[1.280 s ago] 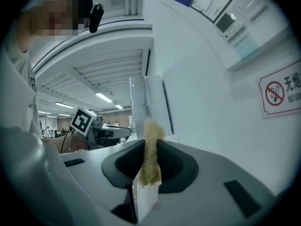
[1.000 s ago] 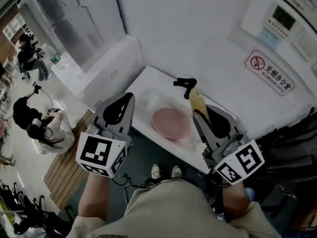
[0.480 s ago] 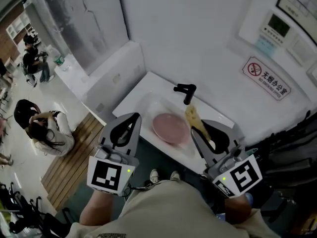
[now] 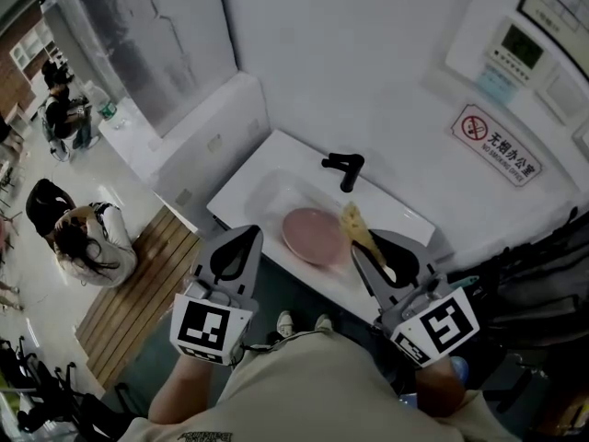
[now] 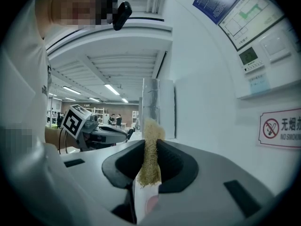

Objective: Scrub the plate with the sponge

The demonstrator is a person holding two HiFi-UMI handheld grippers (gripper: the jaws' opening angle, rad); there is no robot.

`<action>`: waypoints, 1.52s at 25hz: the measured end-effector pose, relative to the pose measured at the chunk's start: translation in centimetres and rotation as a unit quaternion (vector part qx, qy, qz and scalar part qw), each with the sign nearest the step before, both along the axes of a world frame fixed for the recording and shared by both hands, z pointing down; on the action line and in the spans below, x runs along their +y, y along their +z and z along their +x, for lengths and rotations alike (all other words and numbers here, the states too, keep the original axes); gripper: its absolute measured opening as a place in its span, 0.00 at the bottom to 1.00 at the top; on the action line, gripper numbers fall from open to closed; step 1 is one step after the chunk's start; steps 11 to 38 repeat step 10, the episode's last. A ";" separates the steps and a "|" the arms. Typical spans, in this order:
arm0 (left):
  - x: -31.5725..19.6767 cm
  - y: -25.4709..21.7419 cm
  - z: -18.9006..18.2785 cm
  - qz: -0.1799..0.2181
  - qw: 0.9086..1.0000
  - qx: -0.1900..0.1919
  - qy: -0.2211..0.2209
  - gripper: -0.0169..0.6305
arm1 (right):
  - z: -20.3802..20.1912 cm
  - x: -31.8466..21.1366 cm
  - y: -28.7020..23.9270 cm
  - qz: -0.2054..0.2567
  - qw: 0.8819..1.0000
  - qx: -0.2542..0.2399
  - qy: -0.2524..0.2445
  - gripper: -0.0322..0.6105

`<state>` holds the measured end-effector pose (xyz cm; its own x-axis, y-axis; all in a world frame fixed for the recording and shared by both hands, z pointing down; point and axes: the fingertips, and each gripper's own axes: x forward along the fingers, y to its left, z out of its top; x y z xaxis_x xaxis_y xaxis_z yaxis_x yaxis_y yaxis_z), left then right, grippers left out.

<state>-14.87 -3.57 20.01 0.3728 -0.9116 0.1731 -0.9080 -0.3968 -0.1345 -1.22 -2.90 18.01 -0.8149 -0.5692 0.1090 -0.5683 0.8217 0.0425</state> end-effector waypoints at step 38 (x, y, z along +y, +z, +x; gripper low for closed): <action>-0.5 -0.5 -0.7 0.001 1.000 0.003 -0.003 0.04 | 0.1 -0.9 -0.1 0.004 1.000 0.000 0.012 0.17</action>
